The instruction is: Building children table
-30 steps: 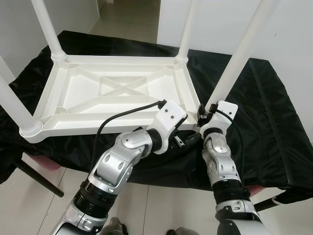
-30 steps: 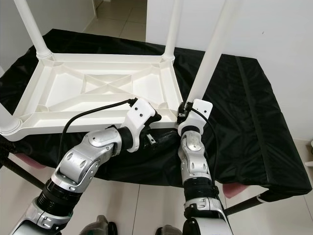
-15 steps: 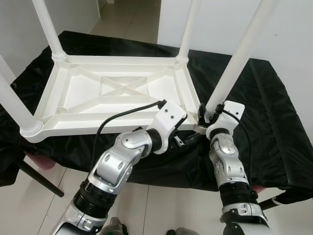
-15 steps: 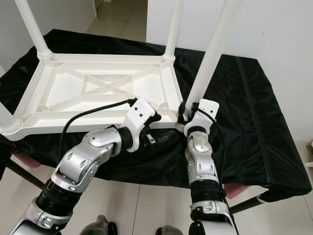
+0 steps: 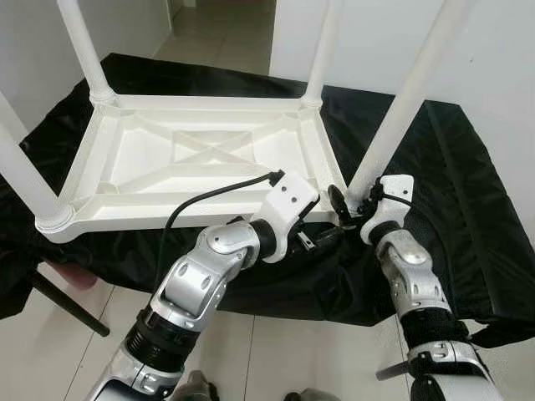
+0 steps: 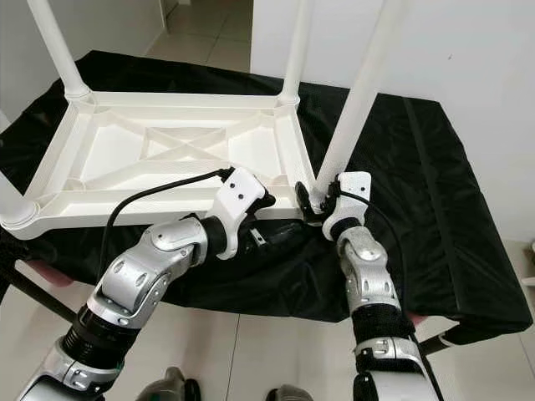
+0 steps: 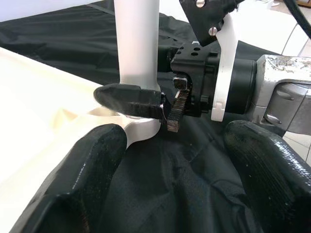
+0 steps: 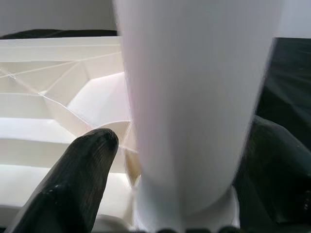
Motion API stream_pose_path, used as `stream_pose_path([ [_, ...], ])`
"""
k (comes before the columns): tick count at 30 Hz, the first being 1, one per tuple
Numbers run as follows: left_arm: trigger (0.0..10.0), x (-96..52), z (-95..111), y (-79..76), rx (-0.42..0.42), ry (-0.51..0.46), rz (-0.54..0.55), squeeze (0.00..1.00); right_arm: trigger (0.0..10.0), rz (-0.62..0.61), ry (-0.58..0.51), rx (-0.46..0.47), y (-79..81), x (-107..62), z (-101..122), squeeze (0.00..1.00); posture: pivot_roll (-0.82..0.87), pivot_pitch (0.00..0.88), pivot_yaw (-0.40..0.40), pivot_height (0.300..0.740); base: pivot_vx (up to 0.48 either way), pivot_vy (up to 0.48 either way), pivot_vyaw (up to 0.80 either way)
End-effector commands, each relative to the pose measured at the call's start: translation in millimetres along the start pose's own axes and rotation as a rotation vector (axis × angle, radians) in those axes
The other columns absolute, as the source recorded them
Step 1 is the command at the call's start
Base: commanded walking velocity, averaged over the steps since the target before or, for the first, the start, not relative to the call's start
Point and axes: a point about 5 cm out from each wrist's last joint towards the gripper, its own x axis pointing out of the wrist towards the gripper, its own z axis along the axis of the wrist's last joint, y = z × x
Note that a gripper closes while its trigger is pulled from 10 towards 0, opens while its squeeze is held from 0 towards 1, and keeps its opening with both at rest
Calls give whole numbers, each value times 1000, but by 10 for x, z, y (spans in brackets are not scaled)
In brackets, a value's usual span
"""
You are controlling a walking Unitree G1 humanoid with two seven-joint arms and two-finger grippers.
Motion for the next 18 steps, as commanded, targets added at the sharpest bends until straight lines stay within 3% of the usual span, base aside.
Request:
stream_pose_path([
  [1,10000,-11,22,24,13,4,27,0,10000,118,0,-11,-57,-4,-7,0,25,16,-37,740,0,0,0],
  [5,10000,-15,29,29,15,3,26,0,10000,201,16,-22,-113,-23,-29,0,27,13,-30,740,0,0,0],
  [10,10000,-24,29,24,21,7,18,0,10000,296,81,-55,-311,-60,-69,0,33,15,-24,740,0,0,0],
  [11,10000,-24,29,24,21,7,18,0,10000,296,81,-55,-311,-60,-69,0,33,15,-24,740,0,0,0],
  [13,10000,-28,35,28,22,7,19,0,10000,266,106,-73,-478,-34,-32,0,40,12,-26,740,0,0,0],
  [18,10000,-32,36,28,22,6,22,0,10000,240,105,-90,-574,-17,-1,0,45,11,-29,740,0,0,0],
])
